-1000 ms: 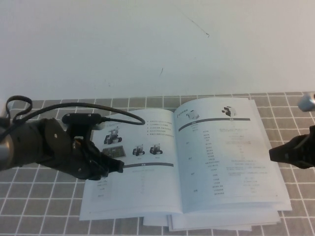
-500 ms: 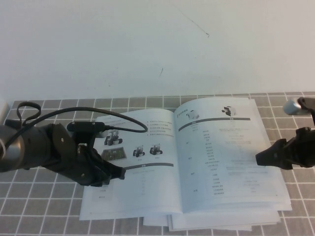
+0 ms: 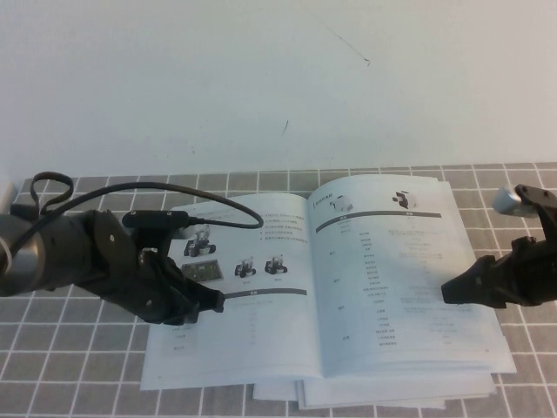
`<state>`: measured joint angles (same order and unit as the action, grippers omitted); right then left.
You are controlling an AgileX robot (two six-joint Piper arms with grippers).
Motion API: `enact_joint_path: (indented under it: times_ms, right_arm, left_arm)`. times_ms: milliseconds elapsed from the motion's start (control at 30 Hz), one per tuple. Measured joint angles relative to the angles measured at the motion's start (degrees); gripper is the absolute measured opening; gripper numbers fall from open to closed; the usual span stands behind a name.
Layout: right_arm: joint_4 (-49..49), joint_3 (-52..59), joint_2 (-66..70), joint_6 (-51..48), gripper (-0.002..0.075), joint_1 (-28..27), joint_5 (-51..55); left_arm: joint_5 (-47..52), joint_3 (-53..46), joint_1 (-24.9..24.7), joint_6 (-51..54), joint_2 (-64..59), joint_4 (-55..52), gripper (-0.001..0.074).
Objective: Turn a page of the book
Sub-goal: Open the closed book
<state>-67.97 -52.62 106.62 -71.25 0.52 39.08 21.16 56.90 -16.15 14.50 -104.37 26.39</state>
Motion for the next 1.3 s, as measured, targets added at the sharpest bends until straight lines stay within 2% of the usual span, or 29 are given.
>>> enact_joint_path:
  times_ms: [367,967,1300]
  right_arm:
    - [-2.36,-2.63,0.09,-1.68,0.0392,0.00,2.48]
    - [2.65,-5.83,1.66,0.17,0.0392,0.00,-2.15]
    - [4.47,-5.87,5.60,0.38,0.0392,0.00,-3.62]
  left_arm:
    - [7.80,10.45,0.00,1.84,-0.49,3.53,-0.0004]
    - [12.30,10.53,0.00,14.41,-7.47,17.18,-0.0004]
    - [12.30,10.53,0.00,16.41,-7.58,18.16,-0.0004]
